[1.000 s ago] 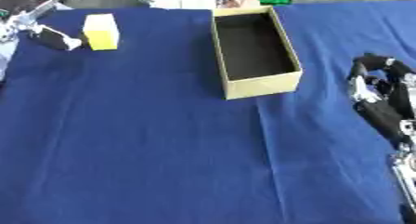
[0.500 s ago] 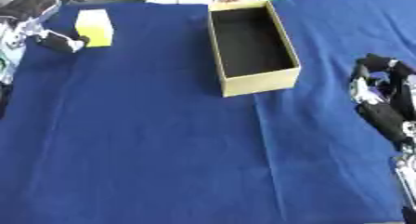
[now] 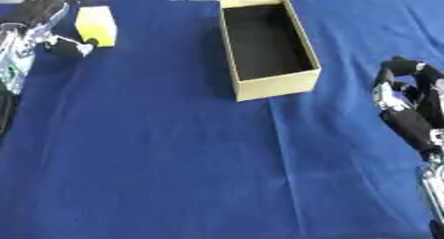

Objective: Pick up objects on the table and place them in the box.

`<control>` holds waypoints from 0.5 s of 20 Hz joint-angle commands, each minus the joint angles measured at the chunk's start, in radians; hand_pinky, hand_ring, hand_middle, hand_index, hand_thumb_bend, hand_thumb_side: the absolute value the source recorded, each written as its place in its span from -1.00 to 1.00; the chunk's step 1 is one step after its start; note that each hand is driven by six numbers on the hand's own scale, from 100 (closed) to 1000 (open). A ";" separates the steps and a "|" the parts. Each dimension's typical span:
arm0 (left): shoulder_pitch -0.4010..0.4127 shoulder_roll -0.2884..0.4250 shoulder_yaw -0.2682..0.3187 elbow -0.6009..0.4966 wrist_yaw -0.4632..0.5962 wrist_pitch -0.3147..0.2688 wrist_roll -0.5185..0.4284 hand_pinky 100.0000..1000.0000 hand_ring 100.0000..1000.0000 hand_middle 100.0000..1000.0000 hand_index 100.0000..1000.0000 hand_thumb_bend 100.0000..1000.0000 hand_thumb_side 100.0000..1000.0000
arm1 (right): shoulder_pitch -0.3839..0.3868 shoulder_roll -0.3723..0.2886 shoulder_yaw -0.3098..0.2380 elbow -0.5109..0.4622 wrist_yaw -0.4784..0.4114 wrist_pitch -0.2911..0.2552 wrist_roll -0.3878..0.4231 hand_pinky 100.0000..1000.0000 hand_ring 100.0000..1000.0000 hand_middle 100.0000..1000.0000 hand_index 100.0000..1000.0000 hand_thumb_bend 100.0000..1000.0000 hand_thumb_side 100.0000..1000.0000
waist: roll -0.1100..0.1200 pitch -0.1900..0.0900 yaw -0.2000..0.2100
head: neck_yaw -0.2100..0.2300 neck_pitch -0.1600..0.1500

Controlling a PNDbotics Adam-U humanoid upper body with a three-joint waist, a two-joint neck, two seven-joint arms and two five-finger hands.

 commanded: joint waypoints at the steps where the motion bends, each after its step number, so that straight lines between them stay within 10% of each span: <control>1: -0.013 0.012 0.012 -0.003 -0.020 0.018 0.041 0.57 0.58 0.52 0.74 -0.46 -0.76 | -0.010 -0.005 0.000 -0.011 -0.007 0.002 0.001 0.28 0.84 -0.06 0.29 -1.00 -0.48 | 0.000 -0.016 -0.001 | 0.003 -0.009; 10: -0.004 -0.004 0.010 0.009 -0.064 0.067 0.132 0.50 0.46 0.34 0.62 -0.51 -0.79 | -0.010 -0.001 0.000 -0.009 -0.010 0.003 0.000 0.28 0.84 -0.06 0.29 -1.00 -0.50 | 0.001 -0.013 -0.004 | 0.003 -0.017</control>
